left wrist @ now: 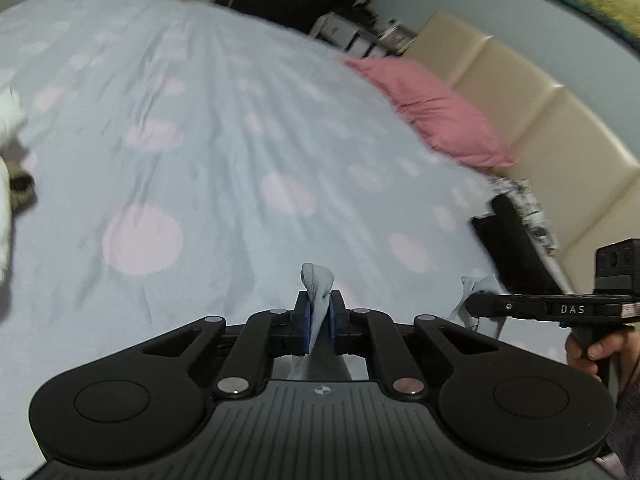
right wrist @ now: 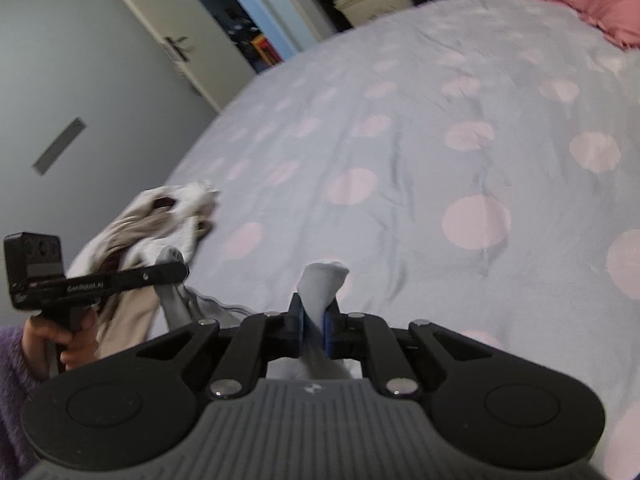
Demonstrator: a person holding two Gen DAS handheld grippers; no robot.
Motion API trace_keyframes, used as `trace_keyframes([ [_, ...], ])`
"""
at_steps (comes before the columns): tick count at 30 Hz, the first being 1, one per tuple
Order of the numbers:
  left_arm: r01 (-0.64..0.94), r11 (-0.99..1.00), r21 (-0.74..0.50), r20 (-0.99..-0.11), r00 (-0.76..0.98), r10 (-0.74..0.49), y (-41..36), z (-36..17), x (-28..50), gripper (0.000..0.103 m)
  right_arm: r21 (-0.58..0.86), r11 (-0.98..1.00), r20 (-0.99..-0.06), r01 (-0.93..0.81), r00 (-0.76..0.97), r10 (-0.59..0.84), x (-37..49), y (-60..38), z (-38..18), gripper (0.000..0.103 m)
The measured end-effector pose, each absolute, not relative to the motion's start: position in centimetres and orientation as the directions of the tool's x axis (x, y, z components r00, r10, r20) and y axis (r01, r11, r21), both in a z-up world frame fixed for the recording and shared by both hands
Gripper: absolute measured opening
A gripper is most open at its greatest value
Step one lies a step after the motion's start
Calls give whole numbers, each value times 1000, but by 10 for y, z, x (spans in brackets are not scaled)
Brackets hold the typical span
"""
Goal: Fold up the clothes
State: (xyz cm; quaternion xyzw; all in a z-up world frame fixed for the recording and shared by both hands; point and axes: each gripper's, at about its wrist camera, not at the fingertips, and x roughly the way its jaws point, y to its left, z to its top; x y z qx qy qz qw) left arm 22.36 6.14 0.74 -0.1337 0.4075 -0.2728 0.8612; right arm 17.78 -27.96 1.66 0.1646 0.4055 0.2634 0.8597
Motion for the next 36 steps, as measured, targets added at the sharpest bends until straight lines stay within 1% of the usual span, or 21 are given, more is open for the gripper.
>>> trace_keyframes([
  [4,424,792,-439,-591,528,-610,70,42,187,6,488,787,-576,-379,537,616,130,-284,41,11],
  [9,494,776,-391,-567,535,-626,77,74,129,6,470,758,-534,-453,538,652,71,-290,68,11],
  [13,570,757,-320,-567,524,-635,79,86,77,6,419,736,-529,-531,516,674,22,-291,60,11],
  [16,614,738,-280,-595,492,-635,78,80,45,6,422,722,-541,-548,487,686,-3,-295,42,11],
  [22,674,691,-260,-652,406,-641,75,55,-4,6,372,687,-580,-624,422,697,-36,-291,15,11],
  [29,730,656,-192,-744,328,-583,69,11,-32,6,244,669,-658,-703,387,646,-59,-278,-11,11],
  [33,740,646,-190,-771,295,-564,66,-5,-38,6,180,657,-682,-733,388,620,-66,-272,-17,11],
  [35,744,641,-188,-780,283,-558,65,-9,-42,6,141,646,-692,-750,392,606,-70,-268,-20,13],
  [36,747,638,-187,-784,278,-556,65,-11,-43,6,127,639,-699,-759,389,601,-72,-265,-21,16],
])
